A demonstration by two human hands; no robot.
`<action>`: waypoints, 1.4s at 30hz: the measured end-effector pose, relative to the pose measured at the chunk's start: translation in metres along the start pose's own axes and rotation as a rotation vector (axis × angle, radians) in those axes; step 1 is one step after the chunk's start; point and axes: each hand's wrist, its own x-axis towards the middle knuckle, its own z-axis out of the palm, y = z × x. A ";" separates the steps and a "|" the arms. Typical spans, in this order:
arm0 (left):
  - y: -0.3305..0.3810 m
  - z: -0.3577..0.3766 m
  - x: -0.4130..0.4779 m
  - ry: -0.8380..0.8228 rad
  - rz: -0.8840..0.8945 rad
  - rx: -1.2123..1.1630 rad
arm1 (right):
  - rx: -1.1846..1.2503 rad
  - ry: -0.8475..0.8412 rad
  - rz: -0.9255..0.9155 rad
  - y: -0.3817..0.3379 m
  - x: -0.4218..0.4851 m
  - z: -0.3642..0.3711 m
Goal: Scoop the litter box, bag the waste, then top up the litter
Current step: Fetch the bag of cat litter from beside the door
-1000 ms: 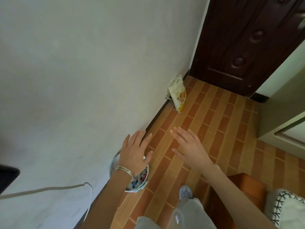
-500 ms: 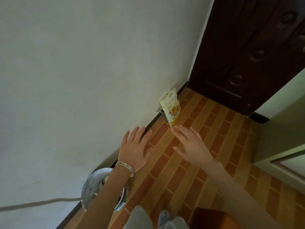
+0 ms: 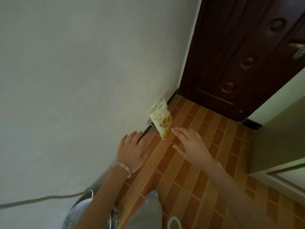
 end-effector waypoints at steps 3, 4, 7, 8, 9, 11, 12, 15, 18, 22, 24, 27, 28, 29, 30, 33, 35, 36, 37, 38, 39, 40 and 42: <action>-0.006 -0.011 0.047 0.008 -0.003 -0.008 | -0.007 0.025 -0.009 0.018 0.037 -0.014; -0.009 -0.015 0.063 0.020 0.003 -0.012 | -0.008 0.047 -0.006 0.025 0.050 -0.019; -0.018 -0.024 0.106 0.040 0.031 -0.007 | -0.010 0.102 0.015 0.042 0.086 -0.028; -0.020 -0.026 0.118 0.042 0.039 -0.007 | -0.010 0.119 0.024 0.047 0.095 -0.029; -0.022 -0.026 0.129 0.050 0.045 -0.009 | -0.011 0.132 0.031 0.052 0.103 -0.029; -0.023 -0.024 0.144 0.055 0.050 -0.012 | -0.005 0.139 0.041 0.061 0.115 -0.028; -0.024 -0.021 0.152 0.055 0.052 -0.014 | -0.007 0.136 0.043 0.066 0.120 -0.027; -0.021 -0.011 0.175 0.042 0.051 -0.018 | -0.013 0.110 0.042 0.085 0.134 -0.021; -0.015 -0.001 0.195 0.020 0.030 -0.020 | -0.024 0.054 0.047 0.112 0.149 -0.011; -0.007 0.011 0.229 0.005 -0.040 -0.026 | 0.008 -0.018 0.026 0.152 0.177 -0.002; 0.003 0.014 0.253 -0.008 -0.084 -0.049 | 0.027 -0.072 0.009 0.175 0.195 -0.001; 0.023 0.018 0.288 -0.055 -0.149 -0.089 | 0.053 -0.150 -0.035 0.209 0.223 -0.007; 0.029 0.021 0.299 -0.056 -0.168 -0.098 | 0.062 -0.162 -0.049 0.220 0.231 -0.010; 0.036 0.023 0.309 -0.049 -0.185 -0.108 | 0.075 -0.173 -0.052 0.231 0.240 -0.015; 0.043 0.025 0.320 -0.051 -0.203 -0.119 | 0.086 -0.177 -0.054 0.242 0.249 -0.019; 0.059 0.032 0.353 -0.104 -0.269 -0.126 | 0.074 -0.224 -0.102 0.276 0.274 -0.026; 0.067 0.038 0.373 -0.093 -0.307 -0.117 | 0.055 -0.254 -0.139 0.298 0.290 -0.027; 0.071 0.040 0.382 -0.088 -0.322 -0.120 | 0.050 -0.270 -0.148 0.309 0.299 -0.027; 0.074 0.041 0.389 -0.087 -0.334 -0.122 | 0.048 -0.273 -0.154 0.317 0.307 -0.027; 0.076 0.043 0.394 -0.090 -0.342 -0.119 | 0.053 -0.272 -0.157 0.325 0.314 -0.027; 0.077 0.046 0.399 -0.103 -0.352 -0.113 | 0.065 -0.270 -0.157 0.332 0.321 -0.025; 0.077 0.048 0.403 -0.121 -0.363 -0.107 | 0.080 -0.268 -0.158 0.338 0.327 -0.024; 0.073 0.050 0.411 -0.141 -0.391 -0.105 | 0.094 -0.283 -0.164 0.348 0.341 -0.020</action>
